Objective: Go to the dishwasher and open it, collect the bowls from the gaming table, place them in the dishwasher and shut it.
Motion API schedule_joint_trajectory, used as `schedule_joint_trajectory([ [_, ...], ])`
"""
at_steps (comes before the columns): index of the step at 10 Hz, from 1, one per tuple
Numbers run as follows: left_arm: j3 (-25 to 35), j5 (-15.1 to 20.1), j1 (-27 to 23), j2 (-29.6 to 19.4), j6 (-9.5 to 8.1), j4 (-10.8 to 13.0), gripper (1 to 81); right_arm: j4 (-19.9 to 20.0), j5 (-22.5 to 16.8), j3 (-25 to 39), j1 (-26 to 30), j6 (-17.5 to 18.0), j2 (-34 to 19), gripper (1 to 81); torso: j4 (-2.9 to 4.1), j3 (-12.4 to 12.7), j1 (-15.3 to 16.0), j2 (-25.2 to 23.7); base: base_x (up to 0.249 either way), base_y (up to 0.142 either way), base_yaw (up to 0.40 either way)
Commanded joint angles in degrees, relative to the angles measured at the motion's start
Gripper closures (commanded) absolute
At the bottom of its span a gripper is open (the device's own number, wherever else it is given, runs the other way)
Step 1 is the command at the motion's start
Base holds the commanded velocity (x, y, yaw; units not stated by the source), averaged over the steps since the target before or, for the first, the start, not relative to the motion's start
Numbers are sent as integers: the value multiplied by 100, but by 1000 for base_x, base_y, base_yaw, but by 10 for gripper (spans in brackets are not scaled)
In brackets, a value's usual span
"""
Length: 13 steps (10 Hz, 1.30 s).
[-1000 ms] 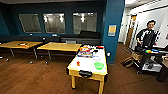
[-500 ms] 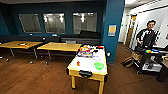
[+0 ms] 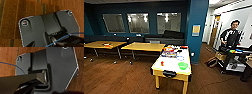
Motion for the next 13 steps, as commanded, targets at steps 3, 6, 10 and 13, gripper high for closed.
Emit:
schedule_joint_trajectory([
  [3, -7, 281, -319, -17, 2, -23, 10, -45, -290, 36, 262, -29, 27, 10, 0, 0, 0, 0, 0, 73, 0],
  [6, -7, 281, -327, -18, 2, -23, 10, -45, -282, 36, 262, -29, 27, 10, 0, 0, -2, 0, 0, 73, 0],
  [10, -7, 281, -319, -18, 2, -23, 10, -45, -282, 36, 263, -29, 27, 10, 0, 0, 0, 0, 0, 73, 0],
  [13, -7, 281, -327, -18, 2, -14, 10, -45, -282, 36, 262, -29, 27, 10, 0, 0, -2, 0, 29, 22, 0],
])
